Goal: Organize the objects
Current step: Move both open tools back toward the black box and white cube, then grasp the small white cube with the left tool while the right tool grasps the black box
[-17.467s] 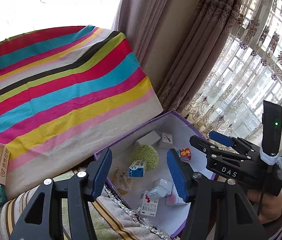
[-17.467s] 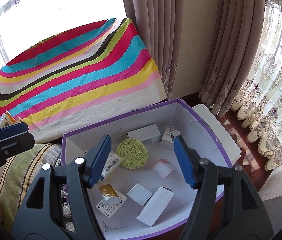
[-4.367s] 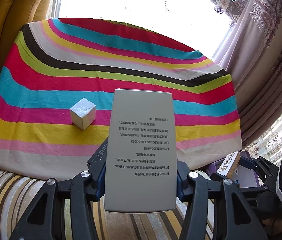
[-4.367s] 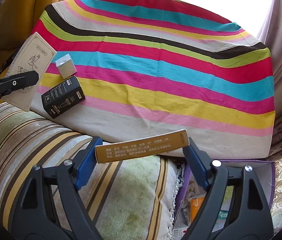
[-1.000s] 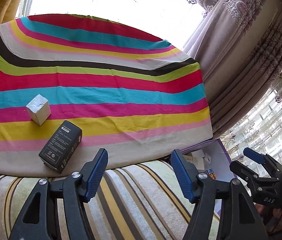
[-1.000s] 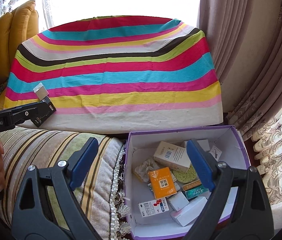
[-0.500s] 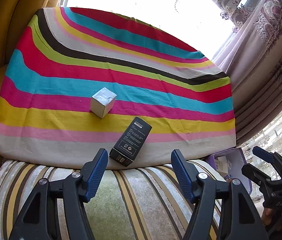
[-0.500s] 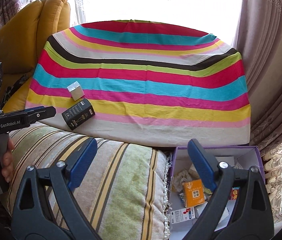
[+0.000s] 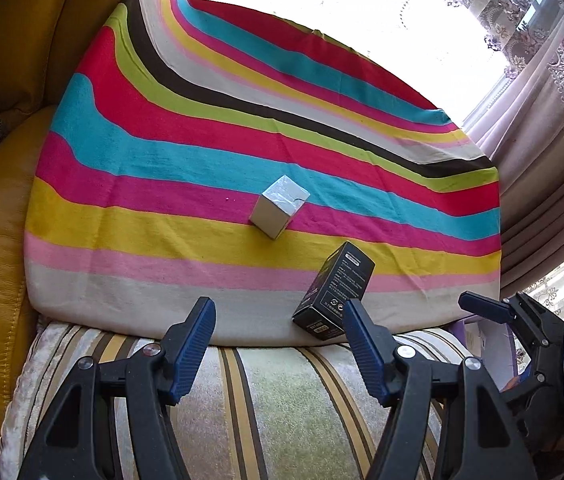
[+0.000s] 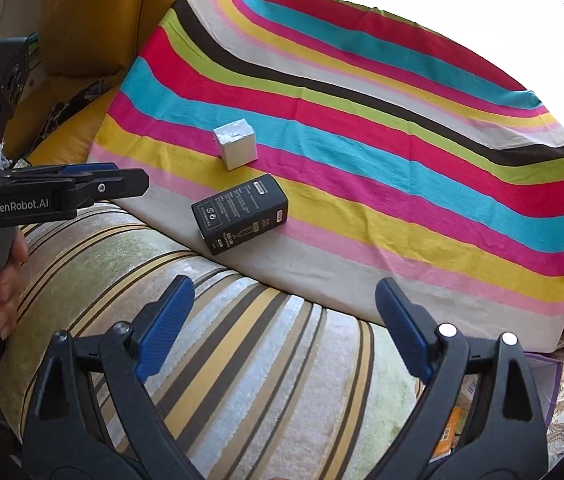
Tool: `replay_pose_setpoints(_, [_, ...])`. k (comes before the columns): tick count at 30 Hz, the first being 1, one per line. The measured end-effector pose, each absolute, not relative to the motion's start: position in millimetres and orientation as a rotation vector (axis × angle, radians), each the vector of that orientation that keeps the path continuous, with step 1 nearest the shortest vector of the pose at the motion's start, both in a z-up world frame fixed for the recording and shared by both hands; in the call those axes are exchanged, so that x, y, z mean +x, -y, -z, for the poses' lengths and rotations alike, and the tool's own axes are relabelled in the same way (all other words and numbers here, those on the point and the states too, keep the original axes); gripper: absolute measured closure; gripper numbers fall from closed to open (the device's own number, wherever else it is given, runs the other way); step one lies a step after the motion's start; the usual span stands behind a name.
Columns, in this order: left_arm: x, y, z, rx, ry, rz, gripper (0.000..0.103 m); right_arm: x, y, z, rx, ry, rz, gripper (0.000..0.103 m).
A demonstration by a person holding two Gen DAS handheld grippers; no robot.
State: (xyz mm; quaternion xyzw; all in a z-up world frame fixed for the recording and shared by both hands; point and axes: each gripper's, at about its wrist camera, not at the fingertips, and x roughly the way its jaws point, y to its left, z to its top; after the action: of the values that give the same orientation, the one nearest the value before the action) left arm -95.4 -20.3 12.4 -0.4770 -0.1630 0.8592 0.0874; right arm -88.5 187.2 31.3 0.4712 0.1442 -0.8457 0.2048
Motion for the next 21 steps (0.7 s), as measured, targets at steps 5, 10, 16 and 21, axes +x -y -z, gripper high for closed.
replay_pose_setpoints(5, [-100.3,23.5,-9.4,-1.440,0.487,-2.557,0.035,-108.3,-166.8,-13.7,1.325,-0.459,2.244,0.008])
replay_pose_setpoints(10, [-106.5,27.8,-4.4,-1.466,0.500,-2.551,0.034,-125.8,-150.4,4.6,1.346,-0.536,2.144,0.008])
replay_pose_setpoints(16, [-112.3,29.9,-0.1,-1.491,0.501,-2.547,0.034,-141.0,-140.8,15.9,1.332,-0.593,2.088,0.007])
replay_pose_setpoints(21, [-116.7,30.8,1.7,-1.505,0.495,-2.545,0.034,-153.9,-133.9,26.3,1.344,-0.616,2.059,0.007])
